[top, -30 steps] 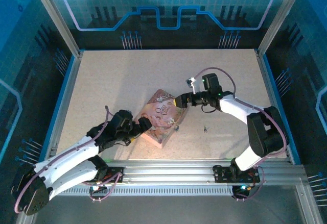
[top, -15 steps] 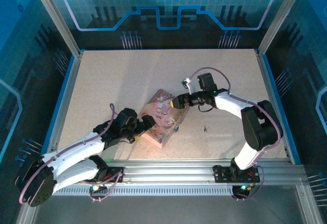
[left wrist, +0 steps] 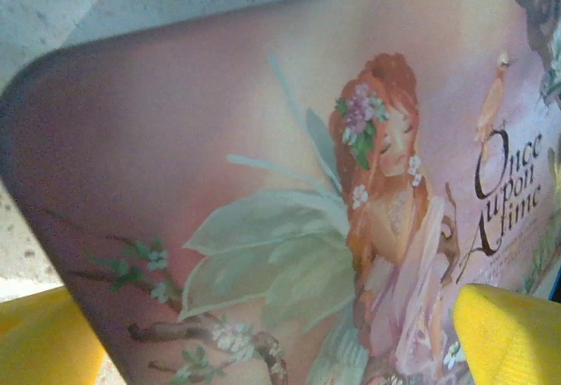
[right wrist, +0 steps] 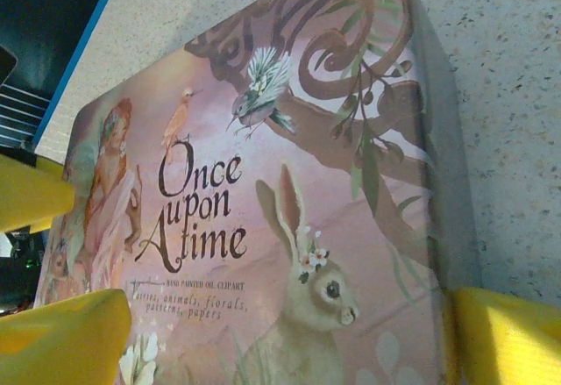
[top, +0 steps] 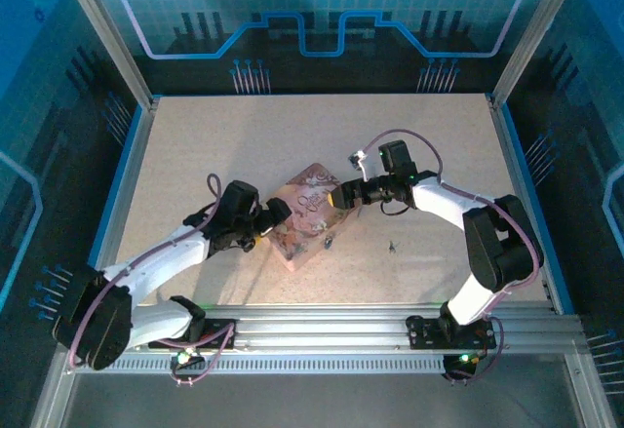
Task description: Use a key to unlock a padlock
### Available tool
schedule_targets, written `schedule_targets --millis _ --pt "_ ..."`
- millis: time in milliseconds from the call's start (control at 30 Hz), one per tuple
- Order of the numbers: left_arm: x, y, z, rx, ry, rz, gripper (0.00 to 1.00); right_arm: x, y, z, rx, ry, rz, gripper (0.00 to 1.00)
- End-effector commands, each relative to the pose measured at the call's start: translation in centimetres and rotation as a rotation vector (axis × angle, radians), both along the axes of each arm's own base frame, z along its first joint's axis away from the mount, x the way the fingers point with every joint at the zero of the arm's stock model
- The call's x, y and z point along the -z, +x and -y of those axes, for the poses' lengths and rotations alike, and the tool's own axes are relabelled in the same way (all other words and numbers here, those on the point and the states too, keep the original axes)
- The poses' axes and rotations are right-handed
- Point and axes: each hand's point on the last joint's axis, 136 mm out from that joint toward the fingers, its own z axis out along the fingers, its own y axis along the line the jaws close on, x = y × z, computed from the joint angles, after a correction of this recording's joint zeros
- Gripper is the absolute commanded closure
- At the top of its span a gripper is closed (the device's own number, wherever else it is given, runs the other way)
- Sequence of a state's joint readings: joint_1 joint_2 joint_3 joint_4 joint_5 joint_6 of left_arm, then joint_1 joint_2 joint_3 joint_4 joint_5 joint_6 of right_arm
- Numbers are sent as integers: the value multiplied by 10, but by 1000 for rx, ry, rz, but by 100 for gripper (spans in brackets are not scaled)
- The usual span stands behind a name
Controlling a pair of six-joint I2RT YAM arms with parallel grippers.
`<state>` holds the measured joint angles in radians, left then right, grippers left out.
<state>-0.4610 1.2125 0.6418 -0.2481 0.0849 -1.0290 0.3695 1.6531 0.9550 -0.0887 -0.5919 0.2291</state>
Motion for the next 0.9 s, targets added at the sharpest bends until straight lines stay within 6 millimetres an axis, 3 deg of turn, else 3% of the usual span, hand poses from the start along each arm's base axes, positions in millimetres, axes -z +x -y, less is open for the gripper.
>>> schedule_targets --millis 0,467,867 --pt "-41 35 25 96 -105 143 1 -10 -15 -10 -47 56 -27 7" --pt "-26 104 22 118 -70 128 1 -6 -1 -2 25 11 -13 6" --pt "-21 133 21 119 -53 126 1 -13 26 -5 56 36 5 6"
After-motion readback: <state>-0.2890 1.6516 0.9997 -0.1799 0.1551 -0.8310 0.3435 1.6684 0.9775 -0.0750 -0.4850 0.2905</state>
